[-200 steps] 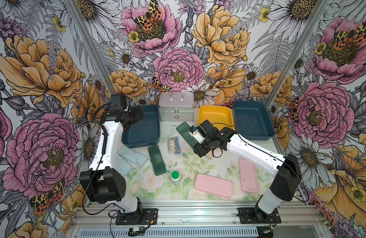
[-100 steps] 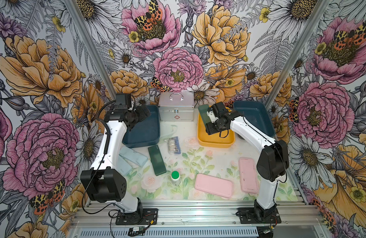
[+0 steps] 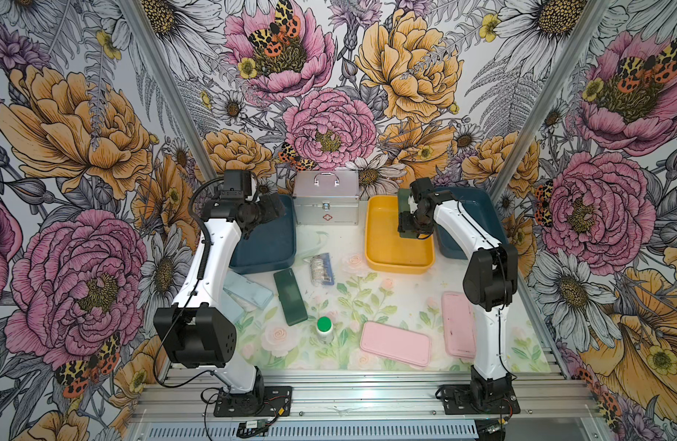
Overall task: Place the pencil cases by color into the storage box
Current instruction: Place the pencil case at the storage box.
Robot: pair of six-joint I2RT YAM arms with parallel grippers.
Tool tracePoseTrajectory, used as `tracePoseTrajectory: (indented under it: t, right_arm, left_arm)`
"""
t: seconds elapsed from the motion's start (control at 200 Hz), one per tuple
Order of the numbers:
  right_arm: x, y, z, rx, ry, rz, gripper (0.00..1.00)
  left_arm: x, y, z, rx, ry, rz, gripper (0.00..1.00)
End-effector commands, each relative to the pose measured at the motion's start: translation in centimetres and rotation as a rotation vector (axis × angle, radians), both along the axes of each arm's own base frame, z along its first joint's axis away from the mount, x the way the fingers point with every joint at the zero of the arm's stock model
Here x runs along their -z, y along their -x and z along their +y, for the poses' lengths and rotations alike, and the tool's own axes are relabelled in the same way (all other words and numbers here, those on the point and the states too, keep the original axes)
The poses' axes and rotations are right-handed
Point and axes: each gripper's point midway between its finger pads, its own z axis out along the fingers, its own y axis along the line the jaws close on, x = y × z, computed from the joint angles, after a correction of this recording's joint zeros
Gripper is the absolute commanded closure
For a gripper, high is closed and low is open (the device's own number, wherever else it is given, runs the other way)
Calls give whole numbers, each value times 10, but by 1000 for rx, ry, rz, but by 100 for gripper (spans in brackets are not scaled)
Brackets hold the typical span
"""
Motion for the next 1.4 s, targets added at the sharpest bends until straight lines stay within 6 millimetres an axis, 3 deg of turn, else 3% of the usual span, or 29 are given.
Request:
tracePoseTrajectory:
  t: [0.0,0.15,0.46,0.785,0.911,1.026,1.136,1.391]
  right_arm:
    - [4,-1,-2,72,-38,55,45]
    - [25,-1,-9,140,-45,116,45]
    - [64,7,-13,174,-31,221,45]
    - [79,16,-20,155,28,283,32]
    - [79,17,-22,154,42,283,20]
    - [71,14,-23,140,65,252,8]
    - [57,7,-21,136,53,198,8]
    - [-18,-9,-6,27,95,-63,1]
  left_arm:
    - [-13,-7,-19,107,-103,-56,1]
    - [1,-12,-35,162,-126,-29,1]
    - [16,-9,-39,219,-194,-3,1]
    - [44,3,-40,230,-176,68,1]
    - [64,9,-51,235,-93,126,1]
    - [70,16,-53,201,-102,146,1]
    - [70,22,-49,154,-102,151,1]
    - [74,50,-40,63,-173,166,1]
